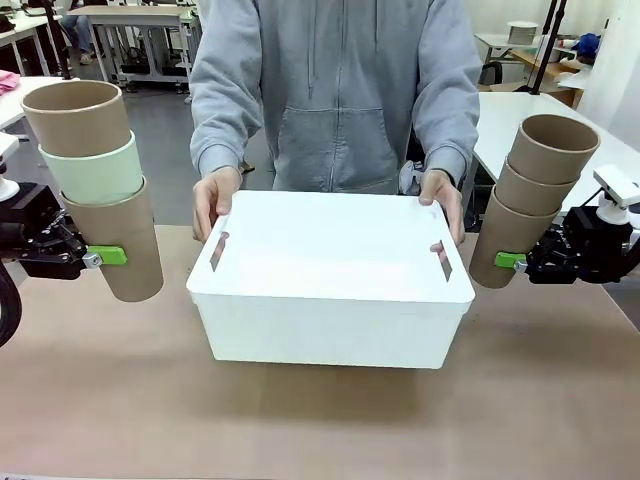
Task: Stack the cups and store them in the basket.
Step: Place the stack of Reusable plastic cups into the Pantry Basket.
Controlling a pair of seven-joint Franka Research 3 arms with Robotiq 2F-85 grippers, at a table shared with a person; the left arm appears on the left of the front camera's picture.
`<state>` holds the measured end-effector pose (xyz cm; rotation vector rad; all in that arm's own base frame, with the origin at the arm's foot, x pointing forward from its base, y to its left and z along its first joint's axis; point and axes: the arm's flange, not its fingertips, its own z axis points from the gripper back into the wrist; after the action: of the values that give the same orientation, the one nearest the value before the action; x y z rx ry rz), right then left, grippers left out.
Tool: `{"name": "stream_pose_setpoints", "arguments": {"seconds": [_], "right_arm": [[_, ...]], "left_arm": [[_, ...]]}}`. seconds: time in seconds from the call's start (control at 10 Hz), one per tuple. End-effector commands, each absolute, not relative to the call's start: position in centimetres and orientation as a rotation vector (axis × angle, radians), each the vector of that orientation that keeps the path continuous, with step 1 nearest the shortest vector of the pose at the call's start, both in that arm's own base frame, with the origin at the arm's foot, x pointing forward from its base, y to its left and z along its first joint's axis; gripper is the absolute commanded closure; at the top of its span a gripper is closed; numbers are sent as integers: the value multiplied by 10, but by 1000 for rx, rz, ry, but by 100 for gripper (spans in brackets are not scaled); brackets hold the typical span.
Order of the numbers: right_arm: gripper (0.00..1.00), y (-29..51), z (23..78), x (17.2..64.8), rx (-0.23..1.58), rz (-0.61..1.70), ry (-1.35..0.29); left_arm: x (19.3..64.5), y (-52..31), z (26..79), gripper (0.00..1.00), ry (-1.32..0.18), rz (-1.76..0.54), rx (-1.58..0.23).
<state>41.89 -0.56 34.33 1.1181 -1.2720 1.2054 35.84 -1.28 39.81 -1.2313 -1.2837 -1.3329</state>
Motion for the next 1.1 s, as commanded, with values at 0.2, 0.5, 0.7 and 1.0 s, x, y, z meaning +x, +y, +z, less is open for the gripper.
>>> {"name": "stream_pose_setpoints", "arguments": {"seconds": [0.2,0.5,0.7,1.0], "right_arm": [[16,-5,347,419,1116,1213,-1279],[16,-5,347,419,1116,1213,-1279],[16,-5,347,419,1116,1213,-1279],[16,-5,347,419,1116,1213,-1279]], "left_arm": [[357,-13,403,14,-1278,-1328,-1240],[357,-13,403,14,-1278,-1328,-1240],[357,-13,403,14,-1278,-1328,-1240],[357,-13,403,14,-1278,-1328,-1240]]}}
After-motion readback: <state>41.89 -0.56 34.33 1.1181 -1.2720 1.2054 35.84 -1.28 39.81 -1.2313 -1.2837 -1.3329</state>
